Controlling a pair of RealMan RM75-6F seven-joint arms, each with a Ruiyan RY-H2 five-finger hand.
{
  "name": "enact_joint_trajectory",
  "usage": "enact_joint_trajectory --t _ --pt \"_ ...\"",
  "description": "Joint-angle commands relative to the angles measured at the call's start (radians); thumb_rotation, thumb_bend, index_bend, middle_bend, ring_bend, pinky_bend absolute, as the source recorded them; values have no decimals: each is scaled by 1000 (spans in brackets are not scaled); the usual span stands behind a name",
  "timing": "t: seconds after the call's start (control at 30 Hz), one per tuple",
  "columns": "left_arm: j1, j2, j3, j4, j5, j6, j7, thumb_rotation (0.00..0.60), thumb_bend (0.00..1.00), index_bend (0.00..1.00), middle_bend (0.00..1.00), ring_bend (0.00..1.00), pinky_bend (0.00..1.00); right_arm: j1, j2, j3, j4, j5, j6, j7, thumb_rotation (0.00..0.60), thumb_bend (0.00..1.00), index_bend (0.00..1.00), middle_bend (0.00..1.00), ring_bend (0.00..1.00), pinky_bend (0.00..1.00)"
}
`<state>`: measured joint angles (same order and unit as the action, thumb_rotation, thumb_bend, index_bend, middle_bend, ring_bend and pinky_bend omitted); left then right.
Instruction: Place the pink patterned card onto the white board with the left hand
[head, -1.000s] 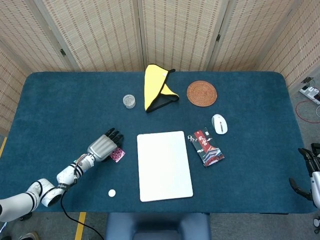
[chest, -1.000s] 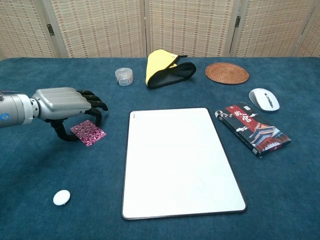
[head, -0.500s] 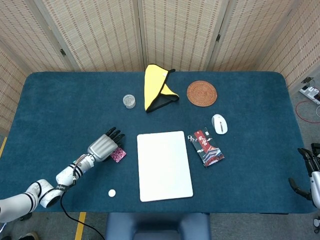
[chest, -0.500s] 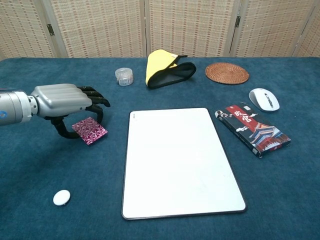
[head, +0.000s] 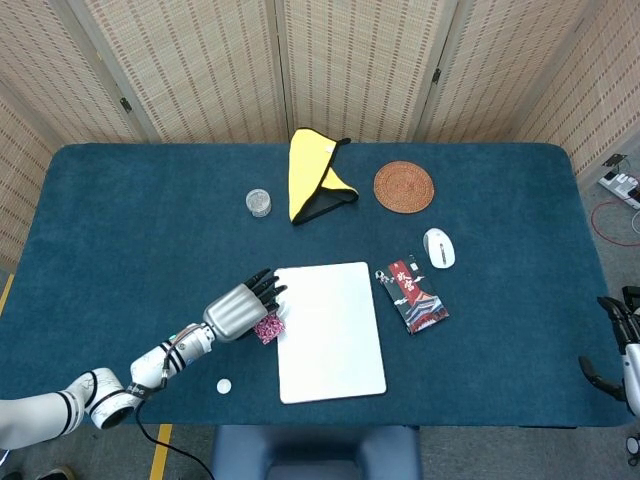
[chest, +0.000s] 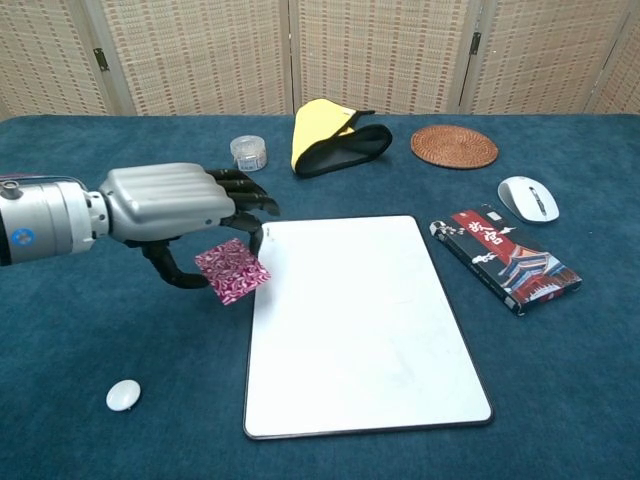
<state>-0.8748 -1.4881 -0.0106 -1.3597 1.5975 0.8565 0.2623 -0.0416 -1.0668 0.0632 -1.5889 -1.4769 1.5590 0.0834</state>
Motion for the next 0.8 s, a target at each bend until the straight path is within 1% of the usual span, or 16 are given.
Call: enact_joint_trajectory --t 0.03,0.2,0.43,0.5,0.6,0.67,0.8 --pt "-22 -25 -14 -22 -3 -19 32 600 345 405 111 73 0 0 -1 1 4 2 -1 4 600 308 97 160 212 163" --pt "-54 -73 -39 -30 -29 -57 91 600 345 402 111 72 0 0 -1 2 11 5 -3 13 600 308 97 160 212 163" --pt "-98 -151 -73 7 -105 -126 167 600 345 396 110 72 0 -3 -2 3 26 10 -4 30 600 308 97 160 212 163" --pt "-104 -162 -78 13 -125 -138 190 600 345 368 110 72 0 -4 -1 3 30 12 -4 34 600 308 97 160 213 163" --pt "-107 -165 -84 6 -165 -151 221 600 345 273 111 68 0 -6 -1 4 34 14 -1 39 600 307 97 160 213 163" --pt "-103 -156 -87 -11 -185 -143 241 600 344 242 111 64 0 -7 -1 5 35 16 -1 42 600 308 97 160 213 163" --pt "-83 -116 -74 -66 -196 -111 267 600 343 236 111 61 0 -5 -3 6 36 18 -6 42 600 308 97 160 213 163"
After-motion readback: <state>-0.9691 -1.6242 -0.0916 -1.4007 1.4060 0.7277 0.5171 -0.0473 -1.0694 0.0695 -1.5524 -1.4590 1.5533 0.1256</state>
